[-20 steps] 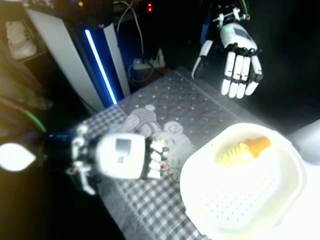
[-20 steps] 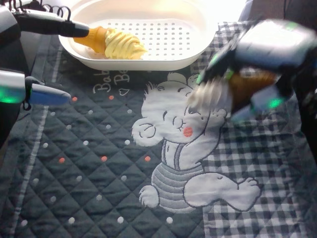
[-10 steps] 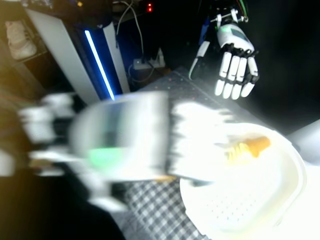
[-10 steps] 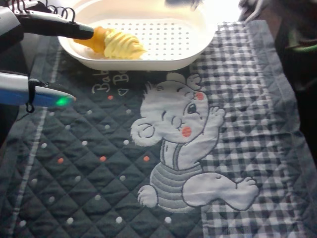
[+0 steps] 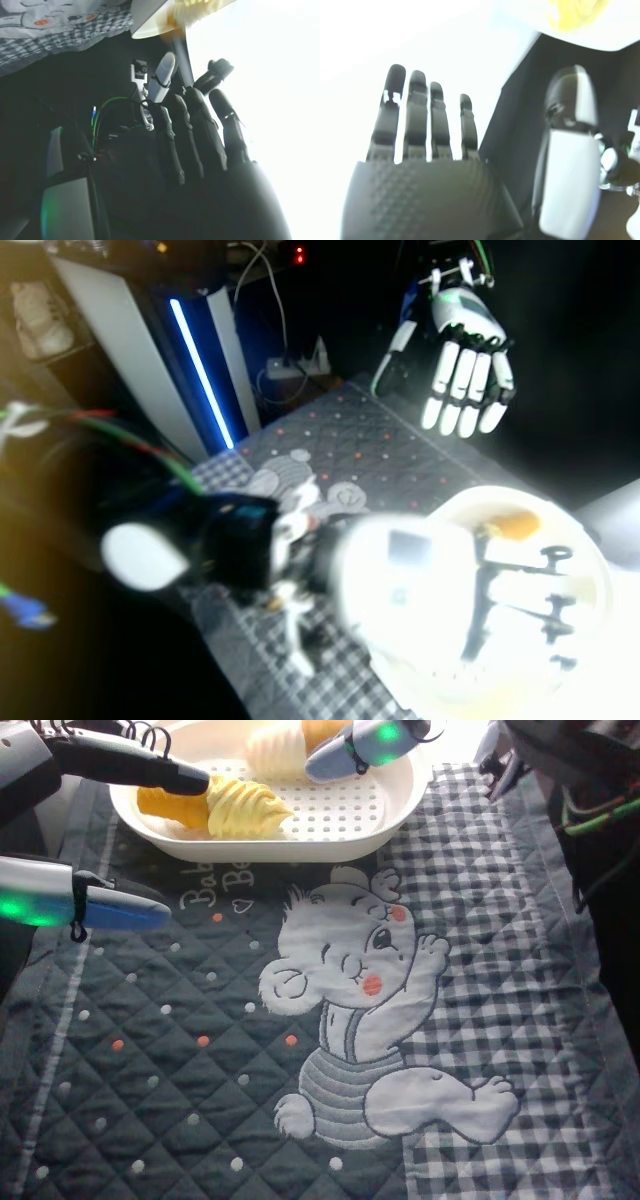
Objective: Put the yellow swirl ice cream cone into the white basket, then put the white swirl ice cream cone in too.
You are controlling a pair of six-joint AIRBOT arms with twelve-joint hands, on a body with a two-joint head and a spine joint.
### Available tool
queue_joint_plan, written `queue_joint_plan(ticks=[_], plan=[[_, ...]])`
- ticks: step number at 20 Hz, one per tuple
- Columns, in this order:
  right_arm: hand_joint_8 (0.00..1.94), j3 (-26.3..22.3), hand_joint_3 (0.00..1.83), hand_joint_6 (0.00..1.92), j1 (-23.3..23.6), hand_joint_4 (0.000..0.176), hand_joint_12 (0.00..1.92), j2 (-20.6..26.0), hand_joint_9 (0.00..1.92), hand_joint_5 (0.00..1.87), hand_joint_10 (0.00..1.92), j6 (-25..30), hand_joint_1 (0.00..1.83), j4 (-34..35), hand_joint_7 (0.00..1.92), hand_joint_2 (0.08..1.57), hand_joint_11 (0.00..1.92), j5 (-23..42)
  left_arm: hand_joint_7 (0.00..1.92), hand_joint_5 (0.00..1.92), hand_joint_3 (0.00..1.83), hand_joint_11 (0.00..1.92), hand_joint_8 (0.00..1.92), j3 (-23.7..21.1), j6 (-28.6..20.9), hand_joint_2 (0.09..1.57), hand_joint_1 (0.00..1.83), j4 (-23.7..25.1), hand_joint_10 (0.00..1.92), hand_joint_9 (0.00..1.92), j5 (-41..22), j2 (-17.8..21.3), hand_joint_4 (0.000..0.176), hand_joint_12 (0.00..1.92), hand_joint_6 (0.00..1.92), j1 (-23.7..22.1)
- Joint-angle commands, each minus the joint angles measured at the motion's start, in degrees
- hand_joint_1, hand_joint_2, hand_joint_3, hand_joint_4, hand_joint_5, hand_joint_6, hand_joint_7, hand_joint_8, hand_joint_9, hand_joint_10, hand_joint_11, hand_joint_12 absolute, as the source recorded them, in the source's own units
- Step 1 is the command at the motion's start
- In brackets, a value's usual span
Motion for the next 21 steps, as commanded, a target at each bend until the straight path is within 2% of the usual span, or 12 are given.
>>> queue_joint_plan(ticks=[1,2,4,7,10,11,12,13,15,16,18,21], plan=[[0.00,-1.15,0.01,0.00,0.90,0.176,0.51,1.77,0.03,0.00,0.01,1.84,0.66,2.28,0.00,0.82,0.00,10.67,0.66,0.67,0.00,0.11,0.00,-0.34,-0.41,0.86,0.82,-2.31,0.01,0.60,-9.44,0.72,0.000,0.97,0.00,0.08],[0.00,-4.21,0.00,0.00,0.90,0.176,0.21,3.98,0.01,0.00,0.00,2.56,0.68,3.88,0.00,0.80,0.00,14.93,0.65,0.66,0.00,0.09,0.00,-0.90,-0.41,0.85,0.83,-3.54,0.00,0.59,-11.75,1.39,0.000,1.00,0.00,1.07],[0.00,-10.32,0.00,0.00,0.88,0.176,0.04,9.62,0.00,0.00,0.00,2.56,0.70,7.18,0.00,0.78,0.00,22.46,0.62,0.57,0.00,0.14,0.00,-1.68,-0.41,0.84,0.89,-5.82,0.01,0.59,-16.53,2.23,0.000,1.03,0.00,2.93],[0.00,-19.30,0.00,0.00,-1.33,0.176,0.00,18.03,0.00,0.00,0.00,1.18,0.71,12.68,0.00,0.75,0.00,34.57,0.57,0.55,0.00,0.14,0.00,-3.92,-0.40,0.86,0.85,-9.46,0.00,0.55,-26.05,4.45,0.000,1.10,0.00,6.93],[0.00,-26.29,0.02,0.00,-9.32,0.173,0.00,23.68,0.00,0.00,0.00,-3.02,0.91,19.38,0.00,0.84,0.00,46.25,0.38,0.34,0.00,0.04,0.00,-5.80,-0.40,0.85,0.92,-13.61,0.00,0.45,-35.89,5.28,0.000,1.19,0.00,13.16],[0.01,-28.12,0.02,0.00,-12.81,0.162,0.00,25.13,0.00,0.00,0.00,-3.23,0.91,21.37,0.01,0.84,0.00,49.81,0.33,0.30,0.00,0.02,0.00,-6.35,-0.41,0.84,0.87,-14.44,0.00,0.42,-38.19,5.26,0.028,1.20,0.00,14.60],[0.01,-30.79,0.00,0.00,-19.36,0.160,0.00,26.98,0.04,0.00,0.01,-3.81,0.77,26.33,0.11,0.83,0.00,56.08,0.25,0.19,0.00,0.00,0.00,-7.03,-0.58,0.80,0.74,-15.16,0.00,0.32,-40.59,5.22,0.053,1.25,0.00,16.34],[0.01,-32.21,0.00,0.00,-23.34,0.160,0.00,27.79,0.04,0.00,0.01,-4.59,0.77,28.96,0.11,0.83,0.00,59.54,0.25,0.19,0.00,0.00,0.00,-7.37,-0.71,0.80,0.74,-15.52,0.00,0.32,-41.61,5.10,0.053,1.25,0.00,17.16],[0.01,-35.37,0.01,0.00,-32.93,0.151,0.00,28.93,0.08,0.00,0.02,-5.45,0.70,36.62,0.12,0.85,0.00,66.55,0.13,0.12,0.02,0.00,0.00,-8.19,-0.83,0.88,0.66,-16.81,0.00,0.21,-43.35,4.64,0.046,1.13,0.00,19.06],[0.00,-36.66,0.01,0.00,-37.78,0.173,0.00,29.36,0.10,0.00,0.02,-5.38,0.76,40.95,0.06,0.85,0.00,70.05,0.04,0.03,0.04,0.00,0.02,-8.34,-1.55,1.04,0.66,-18.42,0.03,0.10,-44.54,4.10,0.003,0.72,0.02,20.85],[0.00,-37.90,0.01,0.00,-40.56,0.176,0.00,29.74,0.14,0.01,0.00,-4.46,0.82,43.57,0.10,0.84,0.01,72.48,0.00,0.01,0.01,0.00,0.00,-8.22,-3.95,1.10,0.43,-20.20,0.01,0.06,-47.43,3.43,0.050,0.28,0.00,22.88],[0.00,-38.74,0.02,0.00,-40.55,0.173,0.01,29.36,0.12,0.00,0.00,-4.46,0.78,40.97,0.09,0.87,0.02,72.50,0.05,0.00,0.00,0.00,0.01,-6.87,-8.22,1.09,0.32,-20.26,0.01,0.08,-48.83,2.88,0.032,0.18,0.00,22.91]])
